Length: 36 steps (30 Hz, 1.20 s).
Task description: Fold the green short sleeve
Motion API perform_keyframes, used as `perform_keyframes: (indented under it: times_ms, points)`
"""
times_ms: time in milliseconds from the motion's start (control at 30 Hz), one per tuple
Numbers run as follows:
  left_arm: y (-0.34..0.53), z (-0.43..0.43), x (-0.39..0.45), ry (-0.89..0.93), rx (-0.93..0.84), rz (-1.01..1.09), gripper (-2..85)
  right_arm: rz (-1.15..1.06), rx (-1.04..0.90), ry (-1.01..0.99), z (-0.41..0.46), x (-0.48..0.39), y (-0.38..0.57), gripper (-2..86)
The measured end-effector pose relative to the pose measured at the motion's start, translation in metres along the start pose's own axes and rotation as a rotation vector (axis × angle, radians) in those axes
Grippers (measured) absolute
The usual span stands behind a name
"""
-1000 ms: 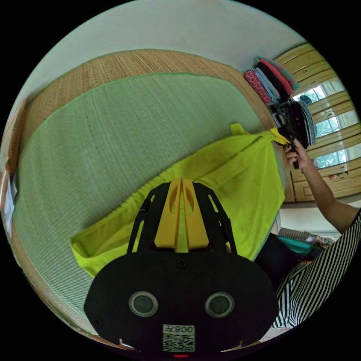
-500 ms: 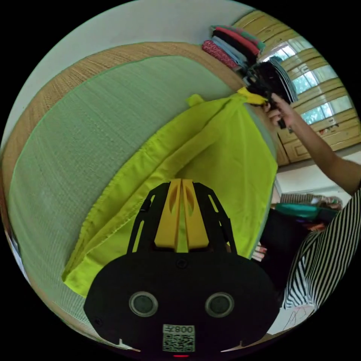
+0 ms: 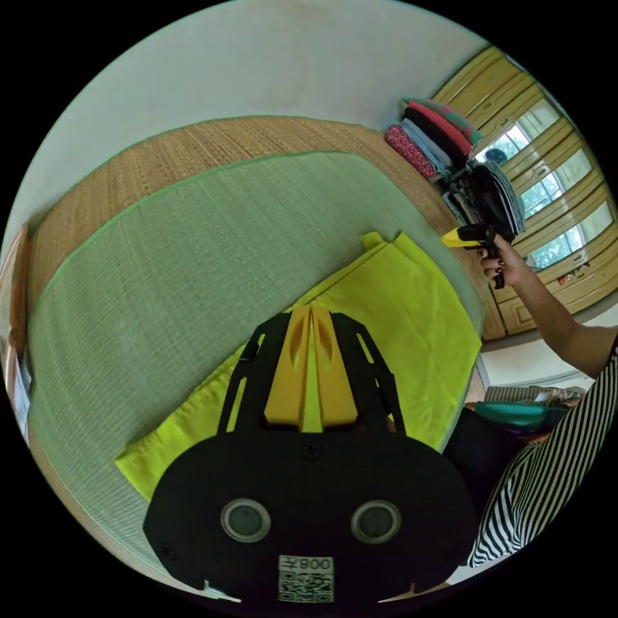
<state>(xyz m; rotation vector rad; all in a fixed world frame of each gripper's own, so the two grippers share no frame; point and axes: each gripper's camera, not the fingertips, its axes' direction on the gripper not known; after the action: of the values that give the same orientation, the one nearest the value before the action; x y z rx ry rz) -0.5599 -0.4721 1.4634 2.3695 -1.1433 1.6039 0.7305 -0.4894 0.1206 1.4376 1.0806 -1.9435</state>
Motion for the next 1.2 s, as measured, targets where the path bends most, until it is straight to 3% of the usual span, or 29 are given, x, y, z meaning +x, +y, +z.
perform_keyframes:
  times_ms: [100,233,300,400,567,867,1200]
  points:
    - [0.044,-0.031,-0.004,-0.104,0.045,-0.073,0.1,-0.141,-0.042,0.169,0.049,-0.055,-0.006,1.2]
    - [0.119,-0.071,-0.032,-0.292,0.087,-0.286,0.2,-0.247,-0.190,0.594,0.139,-0.097,-0.009,0.1]
    - [0.145,-0.073,-0.054,-0.318,0.053,-0.383,0.3,-0.266,-0.235,0.677,0.170,-0.102,-0.006,-0.1]
    - [0.173,-0.066,-0.085,-0.267,-0.016,-0.470,0.4,-0.259,-0.191,0.631,0.179,-0.111,-0.005,0.1]
    - [0.226,-0.119,-0.084,-0.163,0.165,-0.529,1.4,-0.233,-0.152,0.560,0.173,-0.132,0.003,0.7]
    - [0.367,-0.142,-0.092,0.088,0.124,-0.727,7.2,-0.051,-0.110,0.383,0.153,-0.134,0.110,6.5]
    - [0.389,-0.142,-0.100,0.214,0.106,-0.699,1.1,0.097,-0.129,0.416,0.175,-0.123,0.172,6.2]
